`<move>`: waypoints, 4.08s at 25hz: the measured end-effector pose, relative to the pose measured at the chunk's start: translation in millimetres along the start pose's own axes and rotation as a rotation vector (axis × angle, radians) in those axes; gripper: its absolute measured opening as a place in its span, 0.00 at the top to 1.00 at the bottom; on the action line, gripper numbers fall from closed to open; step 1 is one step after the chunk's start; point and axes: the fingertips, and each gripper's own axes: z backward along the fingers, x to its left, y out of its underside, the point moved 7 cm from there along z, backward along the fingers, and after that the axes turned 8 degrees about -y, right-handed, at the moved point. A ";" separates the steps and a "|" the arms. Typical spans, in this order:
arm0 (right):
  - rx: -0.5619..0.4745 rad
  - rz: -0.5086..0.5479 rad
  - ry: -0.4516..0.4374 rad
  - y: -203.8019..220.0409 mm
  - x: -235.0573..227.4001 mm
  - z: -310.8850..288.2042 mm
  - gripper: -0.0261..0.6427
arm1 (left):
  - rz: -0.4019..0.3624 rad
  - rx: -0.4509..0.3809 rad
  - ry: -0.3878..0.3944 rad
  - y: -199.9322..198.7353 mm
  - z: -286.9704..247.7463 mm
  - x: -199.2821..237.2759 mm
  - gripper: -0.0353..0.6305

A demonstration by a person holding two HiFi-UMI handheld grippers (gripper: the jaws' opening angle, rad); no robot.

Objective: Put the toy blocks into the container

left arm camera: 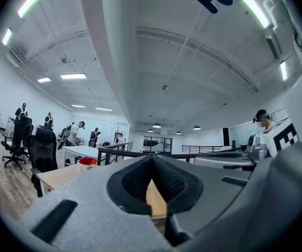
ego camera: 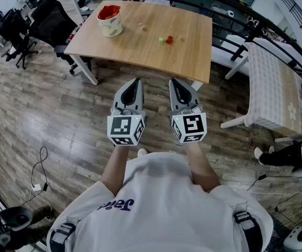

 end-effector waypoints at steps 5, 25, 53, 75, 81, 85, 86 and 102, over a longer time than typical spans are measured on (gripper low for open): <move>0.021 -0.015 0.010 5.9 16.6 -23.2 0.94 | 0.008 0.041 0.018 9.8 1.9 26.4 0.94; 0.052 -0.176 0.021 52.9 -89.7 -167.6 0.94 | -0.045 0.099 0.007 49.7 -162.4 80.9 0.94; 0.430 -0.198 -0.303 185.3 -299.9 -457.3 0.94 | -0.006 0.191 0.033 121.0 -507.9 153.5 0.94; 0.815 -0.244 -0.235 367.1 -286.2 -642.9 0.68 | 0.083 0.371 0.028 194.3 -592.1 299.9 0.94; 0.861 -0.225 -0.228 395.7 -288.0 -667.1 0.68 | 0.056 0.384 0.032 205.0 -605.8 313.3 0.94; 0.876 -0.203 -0.207 401.8 -285.1 -673.8 0.70 | 0.059 0.387 0.036 209.4 -607.7 316.6 0.94; 0.876 -0.185 -0.198 399.7 -285.1 -675.0 0.76 | 0.061 0.387 0.036 209.6 -607.5 317.4 0.94; 0.662 0.071 -0.459 284.3 -294.9 -663.7 0.77 | 0.046 0.340 -0.025 192.7 -590.1 327.0 0.94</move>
